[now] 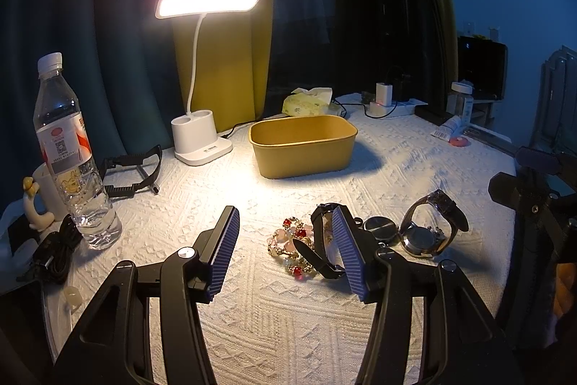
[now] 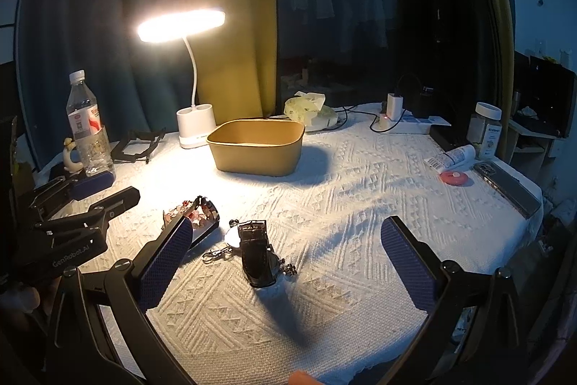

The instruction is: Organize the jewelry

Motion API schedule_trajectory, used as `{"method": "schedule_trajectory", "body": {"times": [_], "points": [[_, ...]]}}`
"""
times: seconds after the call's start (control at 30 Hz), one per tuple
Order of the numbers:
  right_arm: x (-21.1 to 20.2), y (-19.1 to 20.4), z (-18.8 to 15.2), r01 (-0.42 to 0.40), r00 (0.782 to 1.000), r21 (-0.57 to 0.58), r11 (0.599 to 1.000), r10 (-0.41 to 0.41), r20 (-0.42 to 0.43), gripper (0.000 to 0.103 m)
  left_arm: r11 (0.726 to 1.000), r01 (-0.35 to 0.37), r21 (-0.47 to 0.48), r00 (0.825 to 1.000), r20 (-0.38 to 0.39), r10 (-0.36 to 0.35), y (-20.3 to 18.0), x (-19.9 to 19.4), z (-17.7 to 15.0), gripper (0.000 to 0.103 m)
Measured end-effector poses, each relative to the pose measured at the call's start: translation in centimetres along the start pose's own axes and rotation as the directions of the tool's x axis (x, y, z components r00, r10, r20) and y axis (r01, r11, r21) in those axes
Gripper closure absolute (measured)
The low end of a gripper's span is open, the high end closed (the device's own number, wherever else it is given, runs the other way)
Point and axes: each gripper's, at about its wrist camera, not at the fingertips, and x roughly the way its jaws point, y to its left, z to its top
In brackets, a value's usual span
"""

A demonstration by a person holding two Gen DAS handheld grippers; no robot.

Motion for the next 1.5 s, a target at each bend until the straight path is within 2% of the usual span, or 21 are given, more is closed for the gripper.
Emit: {"method": "schedule_trajectory", "body": {"times": [1.5], "points": [[0.00,-0.23,-0.15,0.002,1.000,0.007,1.000,-0.002,-0.001,0.000,1.000,-0.001,0.001,1.000,0.000,0.001,-0.04,0.02,0.08,0.046]]}}
